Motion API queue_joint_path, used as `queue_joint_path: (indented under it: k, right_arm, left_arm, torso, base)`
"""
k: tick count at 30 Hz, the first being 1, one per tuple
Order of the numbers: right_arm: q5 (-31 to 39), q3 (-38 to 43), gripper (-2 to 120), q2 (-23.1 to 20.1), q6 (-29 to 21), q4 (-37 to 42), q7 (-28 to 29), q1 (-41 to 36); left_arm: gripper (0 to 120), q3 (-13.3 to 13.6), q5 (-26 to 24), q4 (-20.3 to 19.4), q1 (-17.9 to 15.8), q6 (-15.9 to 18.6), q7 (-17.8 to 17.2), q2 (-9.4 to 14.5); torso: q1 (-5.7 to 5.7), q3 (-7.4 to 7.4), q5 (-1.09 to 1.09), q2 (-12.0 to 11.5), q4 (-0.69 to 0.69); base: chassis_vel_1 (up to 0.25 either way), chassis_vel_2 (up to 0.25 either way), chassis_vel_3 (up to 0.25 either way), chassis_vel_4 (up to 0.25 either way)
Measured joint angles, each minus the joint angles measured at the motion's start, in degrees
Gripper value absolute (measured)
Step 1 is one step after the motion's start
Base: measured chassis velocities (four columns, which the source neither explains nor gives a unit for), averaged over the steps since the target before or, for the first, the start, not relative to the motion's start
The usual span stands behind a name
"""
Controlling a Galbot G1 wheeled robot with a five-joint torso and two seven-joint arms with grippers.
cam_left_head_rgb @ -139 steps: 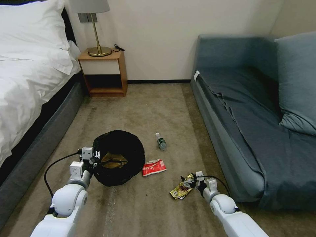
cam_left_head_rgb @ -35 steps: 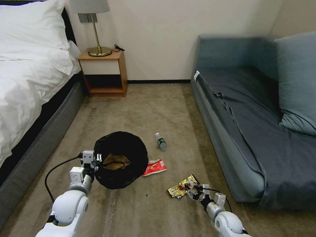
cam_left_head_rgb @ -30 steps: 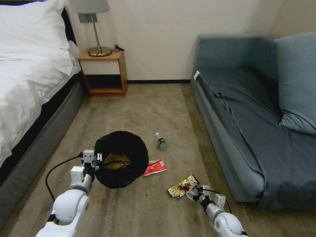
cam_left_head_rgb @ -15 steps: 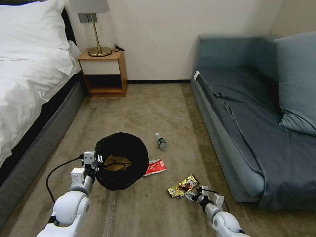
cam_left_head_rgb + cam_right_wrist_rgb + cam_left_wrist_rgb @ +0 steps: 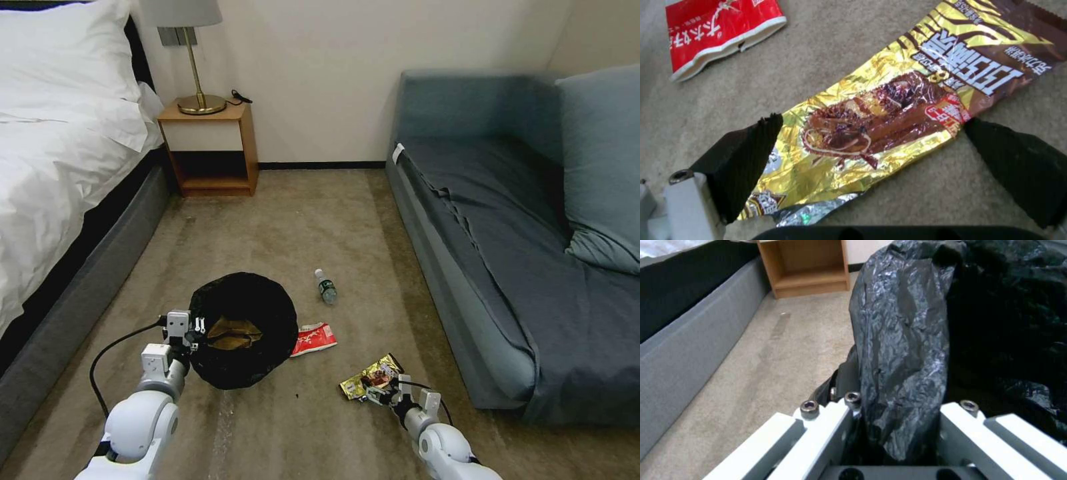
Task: Pick up the trash bin, then pick up the garbage on the floor and place it into the trash bin.
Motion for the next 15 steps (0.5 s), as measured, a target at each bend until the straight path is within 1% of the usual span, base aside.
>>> queue_joint_path:
  k: [13,15]
  right_arm:
    - [-0.6,-0.5,100,0.9,0.7,-3.2,-0.8,2.1]
    - [-0.7,-0.7,96,1.2,0.7,-3.9,-1.0,2.5]
  left_arm:
    - [4,0.3,0.0,1.6,-0.7,-0.5,0.0,-0.3]
    - [4,0.2,-0.1,1.8,-0.9,-0.5,0.0,-0.2]
  torso:
    - [0.0,0.0,-0.02,0.0,-0.01]
    - [0.0,0.0,-0.04,0.0,-0.04]
  base:
    - [0.0,0.0,0.0,0.0]
    - [0.0,0.0,0.0,0.0]
